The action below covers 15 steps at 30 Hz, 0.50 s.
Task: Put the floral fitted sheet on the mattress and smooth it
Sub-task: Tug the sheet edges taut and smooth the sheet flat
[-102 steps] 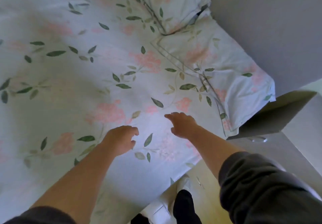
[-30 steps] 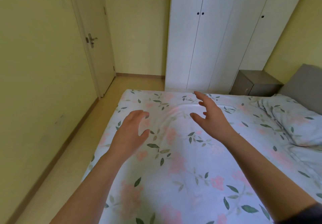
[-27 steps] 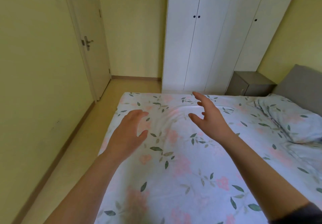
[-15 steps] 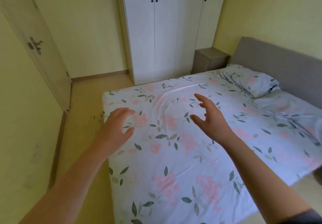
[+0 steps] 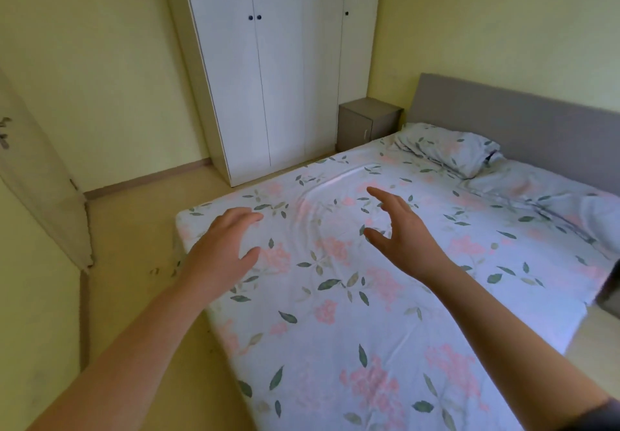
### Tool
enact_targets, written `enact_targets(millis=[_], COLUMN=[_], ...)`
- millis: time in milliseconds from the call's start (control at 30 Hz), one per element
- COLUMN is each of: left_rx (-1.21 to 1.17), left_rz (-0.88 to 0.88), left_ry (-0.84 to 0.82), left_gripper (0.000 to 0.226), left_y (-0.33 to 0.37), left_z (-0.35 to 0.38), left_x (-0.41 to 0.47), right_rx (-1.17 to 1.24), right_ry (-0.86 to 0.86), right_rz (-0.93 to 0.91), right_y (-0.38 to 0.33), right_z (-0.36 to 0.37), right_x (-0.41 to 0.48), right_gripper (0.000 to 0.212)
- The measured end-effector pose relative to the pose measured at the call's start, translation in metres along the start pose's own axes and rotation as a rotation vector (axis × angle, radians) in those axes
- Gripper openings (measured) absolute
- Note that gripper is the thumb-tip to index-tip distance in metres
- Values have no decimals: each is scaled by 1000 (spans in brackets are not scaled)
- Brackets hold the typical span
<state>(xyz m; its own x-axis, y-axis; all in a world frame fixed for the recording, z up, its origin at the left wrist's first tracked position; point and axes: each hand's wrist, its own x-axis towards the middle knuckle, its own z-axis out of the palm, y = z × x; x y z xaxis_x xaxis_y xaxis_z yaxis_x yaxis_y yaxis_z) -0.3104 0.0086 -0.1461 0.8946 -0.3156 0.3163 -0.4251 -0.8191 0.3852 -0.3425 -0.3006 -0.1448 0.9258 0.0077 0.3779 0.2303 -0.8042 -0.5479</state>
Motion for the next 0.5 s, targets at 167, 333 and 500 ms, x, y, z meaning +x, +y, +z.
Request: enact_targets(millis=[167,333,500], left_rx=[-23,-49,-73], left_rz=[73,121,235], left_ry=[-122,-138,-250], left_gripper=[49,48,48], left_y=[-82,-151,-189], left_z=[-9,-13,12], left_x=[35,101,173], right_rx=[-24,-131,-203], right_ry=[27,36,61], right_rz=[151,244,355], right_y=[-34,-60,-62], right_z=[52,92,128], right_x=[21,53,96], right_gripper=[67,69,68])
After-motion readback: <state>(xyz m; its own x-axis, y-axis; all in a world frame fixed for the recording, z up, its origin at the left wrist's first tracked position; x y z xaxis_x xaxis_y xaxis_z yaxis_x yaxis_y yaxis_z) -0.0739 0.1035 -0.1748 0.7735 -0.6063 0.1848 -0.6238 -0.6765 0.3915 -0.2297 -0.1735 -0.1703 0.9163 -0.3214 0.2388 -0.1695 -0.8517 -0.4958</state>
